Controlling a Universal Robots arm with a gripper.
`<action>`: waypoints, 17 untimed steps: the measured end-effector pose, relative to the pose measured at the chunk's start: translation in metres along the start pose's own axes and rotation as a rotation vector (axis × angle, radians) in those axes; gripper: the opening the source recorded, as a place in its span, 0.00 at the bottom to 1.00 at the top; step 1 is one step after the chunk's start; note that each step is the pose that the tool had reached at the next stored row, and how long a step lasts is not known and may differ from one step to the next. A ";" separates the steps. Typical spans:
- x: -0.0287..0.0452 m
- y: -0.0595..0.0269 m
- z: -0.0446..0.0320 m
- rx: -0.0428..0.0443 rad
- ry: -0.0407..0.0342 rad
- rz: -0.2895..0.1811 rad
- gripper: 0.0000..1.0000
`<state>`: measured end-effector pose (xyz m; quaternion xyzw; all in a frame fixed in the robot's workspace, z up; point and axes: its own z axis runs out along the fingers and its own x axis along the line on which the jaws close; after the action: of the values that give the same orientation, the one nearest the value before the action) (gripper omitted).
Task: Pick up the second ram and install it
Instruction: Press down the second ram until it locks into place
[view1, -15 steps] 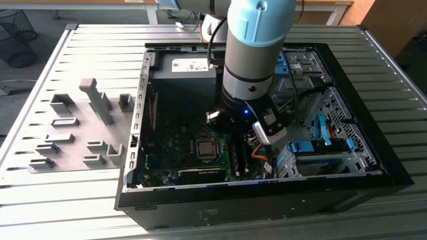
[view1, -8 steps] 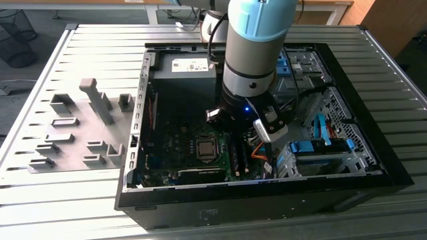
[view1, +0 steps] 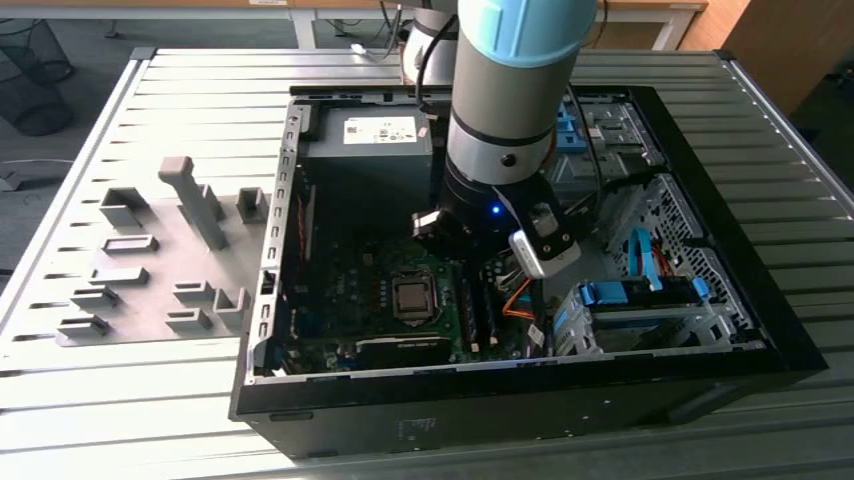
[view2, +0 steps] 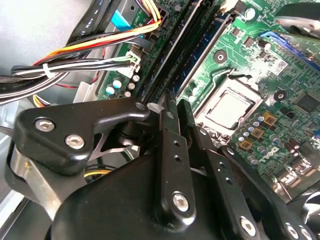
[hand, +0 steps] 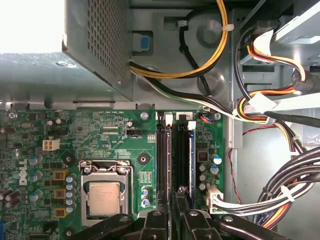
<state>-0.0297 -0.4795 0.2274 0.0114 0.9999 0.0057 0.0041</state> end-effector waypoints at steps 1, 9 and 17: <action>0.0000 0.0000 -0.0002 0.0002 0.0001 0.000 0.20; 0.0000 0.0000 -0.0006 0.0002 0.0001 0.000 0.11; 0.0001 -0.0002 0.0070 0.0009 0.0004 0.000 0.11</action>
<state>-0.0297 -0.4796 0.2204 0.0114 0.9999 0.0052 0.0039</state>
